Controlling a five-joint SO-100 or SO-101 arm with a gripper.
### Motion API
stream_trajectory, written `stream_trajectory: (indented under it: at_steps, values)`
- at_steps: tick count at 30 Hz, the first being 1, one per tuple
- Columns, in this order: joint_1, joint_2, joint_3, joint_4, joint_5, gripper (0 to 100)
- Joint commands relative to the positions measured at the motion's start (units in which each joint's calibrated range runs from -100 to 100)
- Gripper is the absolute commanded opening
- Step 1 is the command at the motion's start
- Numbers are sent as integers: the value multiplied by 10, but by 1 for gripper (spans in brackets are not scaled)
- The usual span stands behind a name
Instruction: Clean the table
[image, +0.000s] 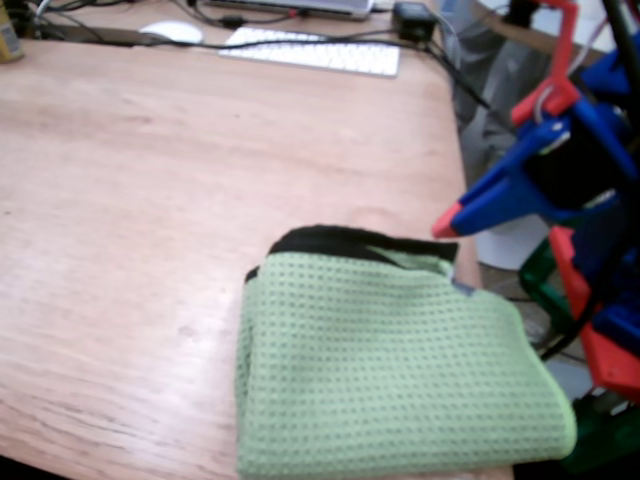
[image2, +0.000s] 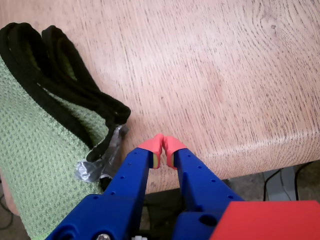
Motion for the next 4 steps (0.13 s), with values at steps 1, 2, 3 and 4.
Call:
stream_trajectory:
  at_steps: [1, 2, 3, 4]
  values:
    - [3, -3, -12, 3, 0, 0]
    - [3, -3, -12, 3, 0, 0]
    - [3, -3, -12, 3, 0, 0]
    - [3, -3, -12, 3, 0, 0]
